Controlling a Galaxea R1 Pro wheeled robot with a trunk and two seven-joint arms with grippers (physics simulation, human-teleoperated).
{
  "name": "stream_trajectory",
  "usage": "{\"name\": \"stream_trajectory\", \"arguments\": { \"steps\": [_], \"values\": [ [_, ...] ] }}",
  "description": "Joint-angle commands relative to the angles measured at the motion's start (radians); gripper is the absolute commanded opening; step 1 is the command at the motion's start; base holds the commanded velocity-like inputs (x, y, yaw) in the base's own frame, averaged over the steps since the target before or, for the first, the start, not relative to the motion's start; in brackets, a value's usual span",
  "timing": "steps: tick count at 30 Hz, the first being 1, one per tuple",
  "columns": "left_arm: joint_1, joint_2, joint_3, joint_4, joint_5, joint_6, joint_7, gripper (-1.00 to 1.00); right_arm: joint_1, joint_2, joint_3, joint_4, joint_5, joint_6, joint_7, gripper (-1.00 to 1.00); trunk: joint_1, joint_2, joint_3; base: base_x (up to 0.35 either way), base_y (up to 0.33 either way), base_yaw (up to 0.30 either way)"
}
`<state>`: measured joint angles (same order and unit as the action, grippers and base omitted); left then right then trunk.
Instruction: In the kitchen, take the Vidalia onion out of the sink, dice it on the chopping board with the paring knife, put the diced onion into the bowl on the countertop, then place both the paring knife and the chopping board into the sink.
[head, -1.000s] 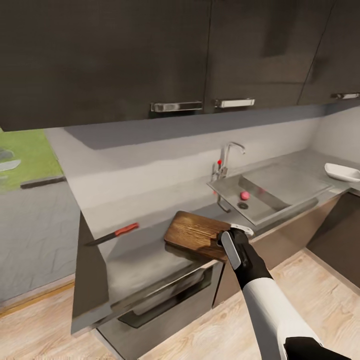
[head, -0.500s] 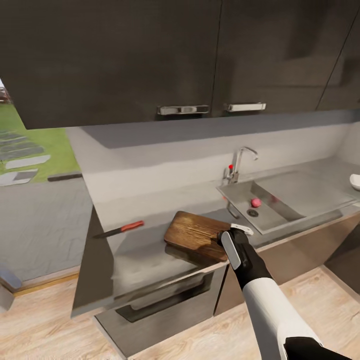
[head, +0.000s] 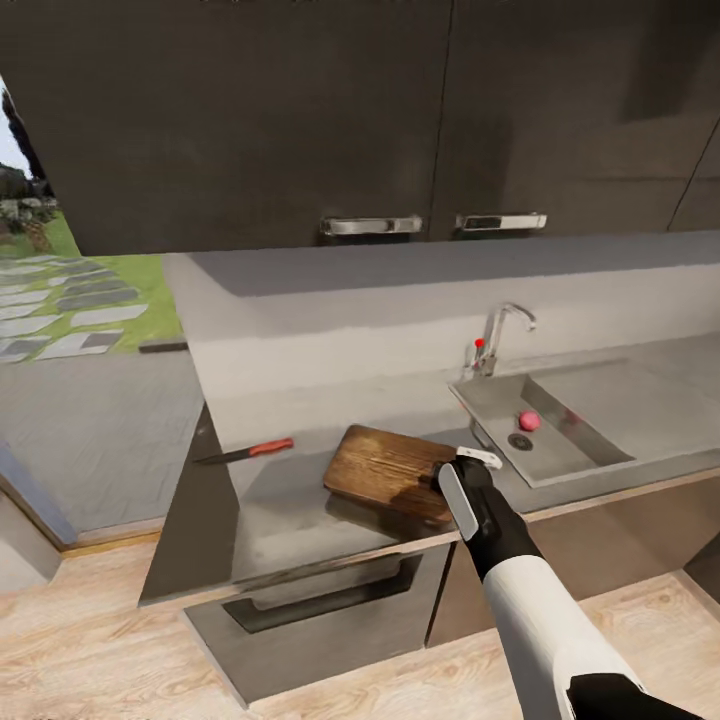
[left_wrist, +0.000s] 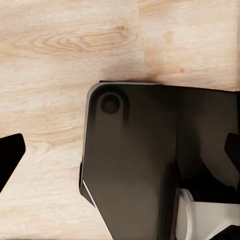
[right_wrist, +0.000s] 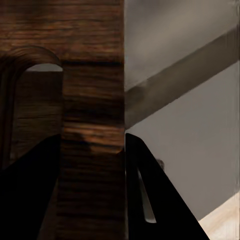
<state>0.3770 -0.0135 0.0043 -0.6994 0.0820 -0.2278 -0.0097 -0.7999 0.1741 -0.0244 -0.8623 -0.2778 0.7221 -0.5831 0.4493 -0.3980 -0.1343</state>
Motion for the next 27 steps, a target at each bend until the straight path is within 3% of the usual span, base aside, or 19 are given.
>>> {"name": "stream_trajectory", "arguments": {
  "steps": [1, 7, 12, 15, 21, 27],
  "values": [
    [0.0, 0.0, 0.0, -0.002, 0.009, -0.001, -0.001, 1.0, -0.001, 0.0, 0.003, -0.001, -0.009, 0.001, -0.008, -1.0, 0.001, -0.002, -0.002, 0.0, -0.252, 0.08],
    [0.0, 0.0, 0.0, -0.001, 0.009, -0.001, -0.001, 1.0, -0.001, -0.005, 0.021, -0.001, -0.008, 0.002, -0.005, -1.0, 0.001, -0.002, -0.001, 0.0, -0.252, 0.021],
    [0.0, 0.0, 0.0, 0.001, 0.009, -0.001, -0.001, 1.0, -0.001, -0.029, 0.03, -0.001, -0.006, 0.008, -0.002, -1.0, 0.001, -0.002, -0.001, 0.0, -0.252, 0.002],
    [0.0, 0.0, 0.0, 0.007, 0.009, -0.001, -0.001, 1.0, -0.001, -0.035, 0.07, -0.001, -0.005, 0.013, 0.015, -1.0, 0.001, -0.002, -0.001, 0.0, -0.252, 0.0],
    [-0.001, 0.0, 0.0, 0.014, 0.009, -0.001, -0.001, 1.0, -0.001, -0.068, 0.201, -0.001, -0.005, 0.016, 0.097, -1.0, 0.001, -0.002, -0.001, 0.0, -0.187, 0.0],
    [-0.001, 0.0, 0.0, 0.014, 0.009, -0.001, -0.001, 1.0, -0.001, -0.092, 0.223, -0.001, -0.006, 0.022, 0.173, -1.0, 0.001, -0.002, -0.001, 0.0, -0.024, 0.0]
  ]
}}
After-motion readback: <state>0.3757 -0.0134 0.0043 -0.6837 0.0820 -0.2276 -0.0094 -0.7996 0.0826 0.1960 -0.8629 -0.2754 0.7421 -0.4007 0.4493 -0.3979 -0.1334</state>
